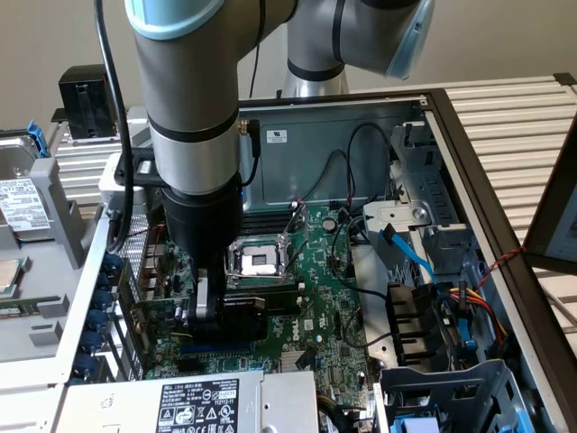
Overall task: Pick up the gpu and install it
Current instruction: 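Insert the gpu into the slot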
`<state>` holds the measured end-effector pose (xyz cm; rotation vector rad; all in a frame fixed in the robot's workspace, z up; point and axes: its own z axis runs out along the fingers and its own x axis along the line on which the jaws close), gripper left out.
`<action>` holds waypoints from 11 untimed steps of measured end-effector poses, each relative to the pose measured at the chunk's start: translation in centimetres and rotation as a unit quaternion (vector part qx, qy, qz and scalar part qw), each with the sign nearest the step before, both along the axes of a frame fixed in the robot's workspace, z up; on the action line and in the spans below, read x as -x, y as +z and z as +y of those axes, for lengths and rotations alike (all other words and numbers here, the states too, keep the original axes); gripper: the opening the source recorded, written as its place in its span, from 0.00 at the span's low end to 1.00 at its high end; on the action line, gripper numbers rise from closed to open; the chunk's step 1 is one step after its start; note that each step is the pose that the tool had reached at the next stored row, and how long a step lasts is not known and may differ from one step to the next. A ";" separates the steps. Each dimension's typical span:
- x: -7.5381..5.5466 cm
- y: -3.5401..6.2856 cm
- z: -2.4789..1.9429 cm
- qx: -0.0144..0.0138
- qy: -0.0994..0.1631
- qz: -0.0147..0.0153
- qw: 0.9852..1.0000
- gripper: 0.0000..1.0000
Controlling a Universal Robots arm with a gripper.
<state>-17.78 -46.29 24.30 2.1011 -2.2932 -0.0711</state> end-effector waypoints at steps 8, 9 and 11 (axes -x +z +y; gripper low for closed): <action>0.0 0.00 0.00 0.000 0.000 0.000 1.000 0.27; 0.0 -0.01 0.00 0.000 0.000 0.000 1.000 0.27; 0.0 -0.01 0.00 0.000 0.000 0.000 1.000 0.27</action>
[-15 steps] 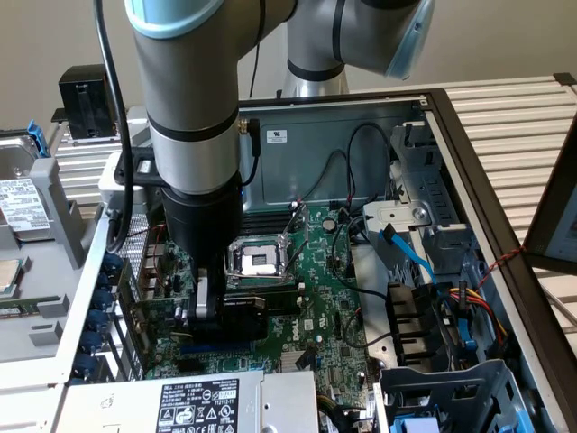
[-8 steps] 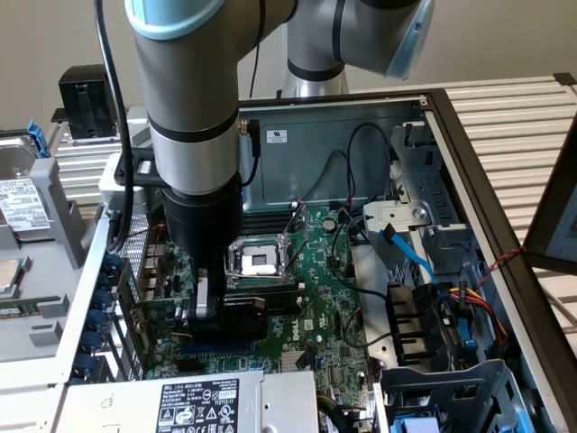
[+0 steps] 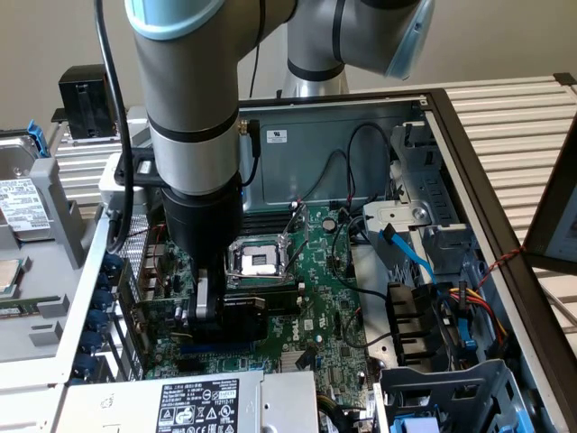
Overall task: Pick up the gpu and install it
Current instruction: 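Insert the gpu into the slot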
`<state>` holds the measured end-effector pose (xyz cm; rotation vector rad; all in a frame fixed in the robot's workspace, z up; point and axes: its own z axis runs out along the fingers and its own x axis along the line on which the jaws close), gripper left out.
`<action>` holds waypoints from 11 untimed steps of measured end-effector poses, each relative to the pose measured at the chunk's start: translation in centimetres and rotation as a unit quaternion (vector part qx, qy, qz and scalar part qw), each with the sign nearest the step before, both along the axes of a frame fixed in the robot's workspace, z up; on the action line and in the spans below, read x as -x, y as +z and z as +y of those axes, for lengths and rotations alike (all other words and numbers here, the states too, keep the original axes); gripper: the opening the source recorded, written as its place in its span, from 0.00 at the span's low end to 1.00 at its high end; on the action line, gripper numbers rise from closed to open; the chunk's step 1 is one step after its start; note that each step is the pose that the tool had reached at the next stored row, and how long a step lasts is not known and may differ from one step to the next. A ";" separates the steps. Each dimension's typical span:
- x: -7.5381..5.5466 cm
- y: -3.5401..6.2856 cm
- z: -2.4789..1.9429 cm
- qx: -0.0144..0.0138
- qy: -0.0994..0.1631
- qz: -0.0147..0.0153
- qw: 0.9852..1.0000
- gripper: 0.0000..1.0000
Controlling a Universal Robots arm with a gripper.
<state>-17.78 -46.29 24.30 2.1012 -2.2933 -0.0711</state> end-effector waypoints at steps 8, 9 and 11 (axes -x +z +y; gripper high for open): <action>0.0 0.00 -0.02 0.000 0.000 0.000 1.000 0.27; 0.0 0.00 -0.02 0.000 0.000 0.000 1.000 0.27; 0.0 0.00 -0.02 0.000 0.000 0.000 1.000 0.27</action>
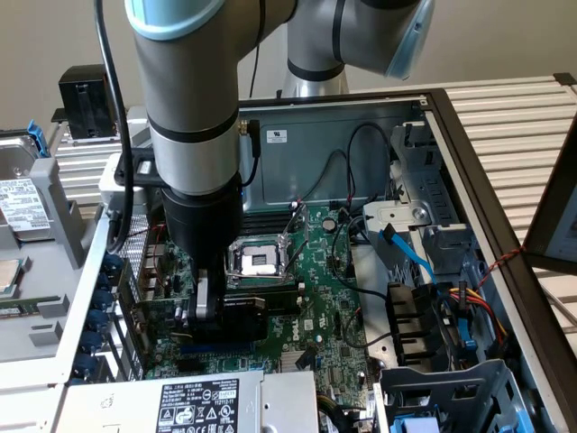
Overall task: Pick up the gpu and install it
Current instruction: 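Insert the gpu into the slot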
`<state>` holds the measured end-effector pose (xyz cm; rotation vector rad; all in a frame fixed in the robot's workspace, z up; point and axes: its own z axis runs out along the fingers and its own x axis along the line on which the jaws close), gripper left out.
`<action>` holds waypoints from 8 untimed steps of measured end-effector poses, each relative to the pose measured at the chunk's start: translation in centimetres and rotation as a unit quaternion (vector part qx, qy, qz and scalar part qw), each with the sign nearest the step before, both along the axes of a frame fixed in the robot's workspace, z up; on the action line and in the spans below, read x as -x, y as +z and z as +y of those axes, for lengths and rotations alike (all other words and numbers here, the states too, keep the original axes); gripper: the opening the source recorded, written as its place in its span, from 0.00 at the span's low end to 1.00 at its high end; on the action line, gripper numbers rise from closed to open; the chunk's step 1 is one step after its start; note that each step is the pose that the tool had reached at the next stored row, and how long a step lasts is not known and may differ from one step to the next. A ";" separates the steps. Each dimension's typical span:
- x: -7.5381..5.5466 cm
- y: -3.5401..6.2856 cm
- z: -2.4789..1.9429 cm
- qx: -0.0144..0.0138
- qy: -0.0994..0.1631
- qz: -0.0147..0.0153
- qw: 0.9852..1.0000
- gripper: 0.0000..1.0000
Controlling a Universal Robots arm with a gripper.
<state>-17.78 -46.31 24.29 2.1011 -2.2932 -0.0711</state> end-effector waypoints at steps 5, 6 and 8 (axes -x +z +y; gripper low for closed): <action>0.0 -0.01 -0.04 0.000 0.000 0.000 1.000 0.27; 0.0 -0.01 -0.05 0.000 0.000 0.000 1.000 0.27; 0.0 -0.01 -0.07 0.000 0.000 0.000 1.000 0.27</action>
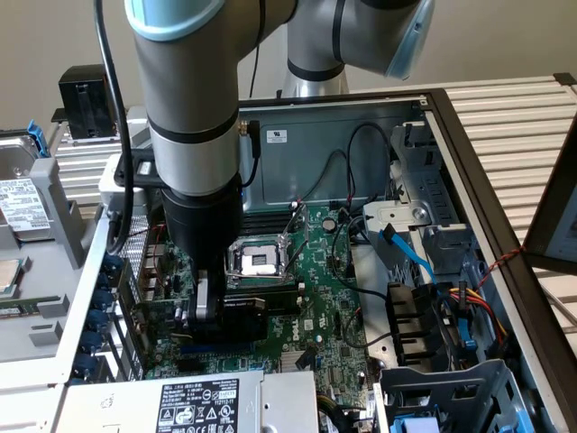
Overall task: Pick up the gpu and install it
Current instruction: 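Insert the gpu into the slot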
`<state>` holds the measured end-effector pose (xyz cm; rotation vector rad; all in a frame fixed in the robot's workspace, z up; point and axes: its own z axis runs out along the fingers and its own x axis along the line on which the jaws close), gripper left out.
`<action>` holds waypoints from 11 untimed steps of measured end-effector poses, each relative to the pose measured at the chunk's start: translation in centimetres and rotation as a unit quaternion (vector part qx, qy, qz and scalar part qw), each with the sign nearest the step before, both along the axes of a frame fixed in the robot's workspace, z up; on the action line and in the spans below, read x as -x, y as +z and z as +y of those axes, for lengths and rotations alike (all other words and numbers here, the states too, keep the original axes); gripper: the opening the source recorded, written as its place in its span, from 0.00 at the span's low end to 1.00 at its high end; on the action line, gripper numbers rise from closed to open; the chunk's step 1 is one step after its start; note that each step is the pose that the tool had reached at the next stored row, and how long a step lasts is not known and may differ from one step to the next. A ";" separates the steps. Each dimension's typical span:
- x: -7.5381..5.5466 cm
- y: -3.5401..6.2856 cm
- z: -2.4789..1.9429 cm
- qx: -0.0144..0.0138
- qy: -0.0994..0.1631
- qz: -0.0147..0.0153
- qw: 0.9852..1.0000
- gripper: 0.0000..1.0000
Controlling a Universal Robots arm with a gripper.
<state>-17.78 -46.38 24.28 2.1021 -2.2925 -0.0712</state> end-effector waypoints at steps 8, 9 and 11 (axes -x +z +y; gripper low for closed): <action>0.0 0.00 -0.01 0.000 0.000 0.000 1.000 0.27; 0.0 0.00 -0.01 0.000 0.000 0.000 1.000 0.27; 0.0 -0.01 -0.01 0.000 0.000 0.000 1.000 0.27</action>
